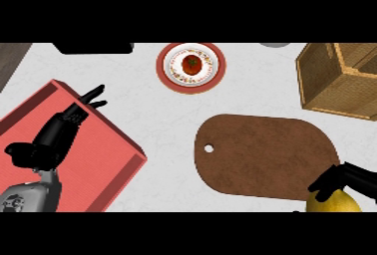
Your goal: Pick the lemon from the cutting board and place it in the basket
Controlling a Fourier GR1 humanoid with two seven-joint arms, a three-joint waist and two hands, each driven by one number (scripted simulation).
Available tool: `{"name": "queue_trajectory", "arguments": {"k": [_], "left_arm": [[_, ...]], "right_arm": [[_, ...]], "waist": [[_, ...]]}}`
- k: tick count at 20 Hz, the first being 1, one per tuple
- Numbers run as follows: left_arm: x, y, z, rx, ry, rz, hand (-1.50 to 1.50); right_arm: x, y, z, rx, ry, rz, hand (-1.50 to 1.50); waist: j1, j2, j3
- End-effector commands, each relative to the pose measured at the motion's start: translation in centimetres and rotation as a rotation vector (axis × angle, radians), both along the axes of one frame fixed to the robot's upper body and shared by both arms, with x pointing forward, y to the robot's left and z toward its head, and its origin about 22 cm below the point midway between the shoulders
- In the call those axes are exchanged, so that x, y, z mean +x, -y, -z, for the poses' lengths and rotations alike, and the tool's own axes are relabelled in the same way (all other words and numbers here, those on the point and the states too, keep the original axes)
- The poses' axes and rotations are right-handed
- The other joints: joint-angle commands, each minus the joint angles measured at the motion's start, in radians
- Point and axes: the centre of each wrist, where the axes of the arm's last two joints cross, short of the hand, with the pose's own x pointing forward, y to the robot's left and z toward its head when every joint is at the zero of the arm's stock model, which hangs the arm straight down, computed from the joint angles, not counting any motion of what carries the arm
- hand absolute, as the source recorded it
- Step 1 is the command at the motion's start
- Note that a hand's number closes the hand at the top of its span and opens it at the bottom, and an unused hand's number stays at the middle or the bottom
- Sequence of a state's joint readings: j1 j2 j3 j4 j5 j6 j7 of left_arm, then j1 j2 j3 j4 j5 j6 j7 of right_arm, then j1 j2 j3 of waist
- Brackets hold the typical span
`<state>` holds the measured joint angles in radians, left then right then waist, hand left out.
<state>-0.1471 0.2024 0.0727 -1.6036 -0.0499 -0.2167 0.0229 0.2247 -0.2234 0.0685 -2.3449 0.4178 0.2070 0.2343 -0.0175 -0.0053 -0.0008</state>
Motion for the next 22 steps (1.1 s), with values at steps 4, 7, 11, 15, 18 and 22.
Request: {"name": "queue_trajectory", "arguments": {"k": [4, 7, 11, 15, 18, 22], "left_arm": [[0.0, 2.3, 0.5, -0.007, -0.010, 0.022, 0.00], [1.1, 0.9, -1.6, -0.006, -0.005, 0.039, 0.00], [0.2, 1.8, 0.2, 0.000, -0.001, 0.034, 0.00], [-0.1, 0.1, -0.7, -0.003, 0.011, 0.019, 0.00], [-0.2, 1.3, 1.4, 0.012, 0.009, 0.031, 0.00], [-0.2, 1.4, 0.3, -0.014, -0.001, 0.048, 0.00]], "right_arm": [[-1.1, 3.0, -5.9, 0.013, 0.043, 0.117, 1.50], [1.6, 4.7, -7.6, -0.048, 0.066, 0.213, 1.50], [5.9, 1.1, -9.8, -0.017, 0.074, 0.272, 1.50], [6.9, 4.5, -9.6, -0.044, 0.065, 0.346, 1.50], [11.0, 5.9, -10.8, 0.017, 0.092, 0.403, 1.50], [14.4, 7.6, -11.7, 0.076, 0.139, 0.497, 1.50]], "waist": [[0.010, 0.004, 0.000], [0.015, 0.005, 0.000], [0.035, 0.007, -0.001], [0.021, 0.005, 0.001], [0.027, 0.008, 0.001], [0.035, 0.009, 0.001]]}}
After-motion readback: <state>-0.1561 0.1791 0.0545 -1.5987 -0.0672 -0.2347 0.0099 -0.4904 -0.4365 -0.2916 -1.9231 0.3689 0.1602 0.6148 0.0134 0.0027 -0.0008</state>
